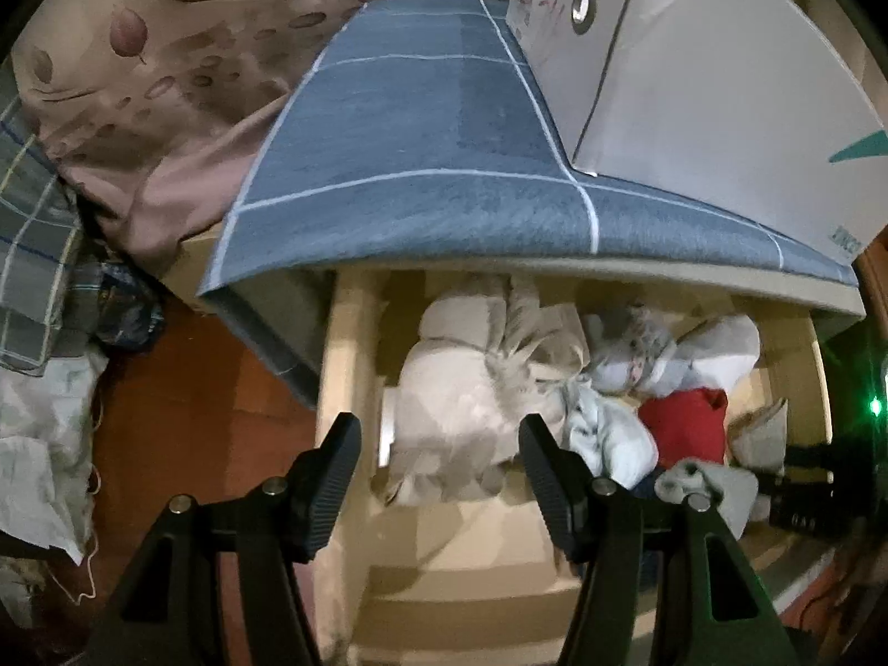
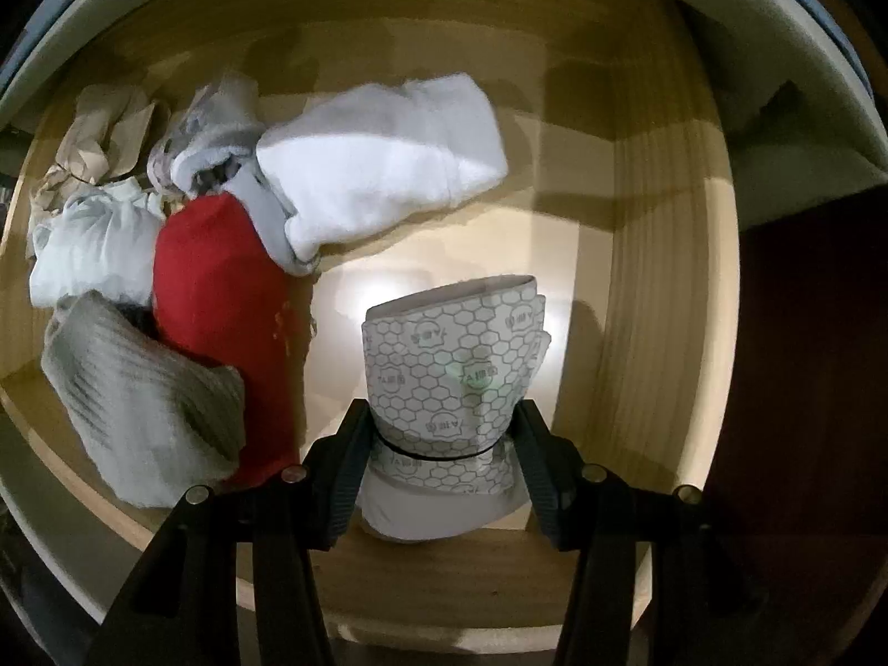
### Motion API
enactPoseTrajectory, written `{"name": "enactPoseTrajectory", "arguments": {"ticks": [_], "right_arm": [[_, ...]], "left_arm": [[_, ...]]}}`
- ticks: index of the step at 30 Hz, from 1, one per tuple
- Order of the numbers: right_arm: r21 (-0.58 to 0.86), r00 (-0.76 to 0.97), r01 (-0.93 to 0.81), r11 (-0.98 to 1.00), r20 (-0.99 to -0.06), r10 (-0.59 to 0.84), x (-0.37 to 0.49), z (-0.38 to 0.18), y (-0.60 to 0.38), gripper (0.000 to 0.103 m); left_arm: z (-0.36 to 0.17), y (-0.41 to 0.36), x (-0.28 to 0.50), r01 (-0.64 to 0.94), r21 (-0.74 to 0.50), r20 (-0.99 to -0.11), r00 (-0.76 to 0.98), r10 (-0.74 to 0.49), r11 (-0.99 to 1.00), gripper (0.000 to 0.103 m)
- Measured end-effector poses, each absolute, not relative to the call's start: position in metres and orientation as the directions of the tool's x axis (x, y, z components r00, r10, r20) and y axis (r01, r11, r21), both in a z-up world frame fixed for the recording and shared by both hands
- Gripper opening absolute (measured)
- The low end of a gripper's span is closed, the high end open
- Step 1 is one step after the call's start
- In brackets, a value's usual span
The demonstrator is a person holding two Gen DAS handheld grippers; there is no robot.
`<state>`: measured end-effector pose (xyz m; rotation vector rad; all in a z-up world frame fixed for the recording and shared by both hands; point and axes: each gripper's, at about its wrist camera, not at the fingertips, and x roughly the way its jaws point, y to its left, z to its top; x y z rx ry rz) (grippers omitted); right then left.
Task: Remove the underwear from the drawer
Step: 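Grasp the cream knit bundle with the left tool while the right tool holds the hexagon-print roll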
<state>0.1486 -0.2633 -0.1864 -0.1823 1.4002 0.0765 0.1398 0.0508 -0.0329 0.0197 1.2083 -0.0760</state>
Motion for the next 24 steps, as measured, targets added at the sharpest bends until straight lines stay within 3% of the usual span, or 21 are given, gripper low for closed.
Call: {"name": "enactPoseTrajectory", "arguments": {"ticks": [24], "right_arm": [[-0.054, 0.165, -0.165, 0.985, -0.986, -0.027, 0.154, -0.195, -0.276, 0.05]], "left_arm": [[-0.086, 0.026, 0.182, 0.125, -0.02, -0.977, 0.207, -0.045, 0.992, 0.06]]}}
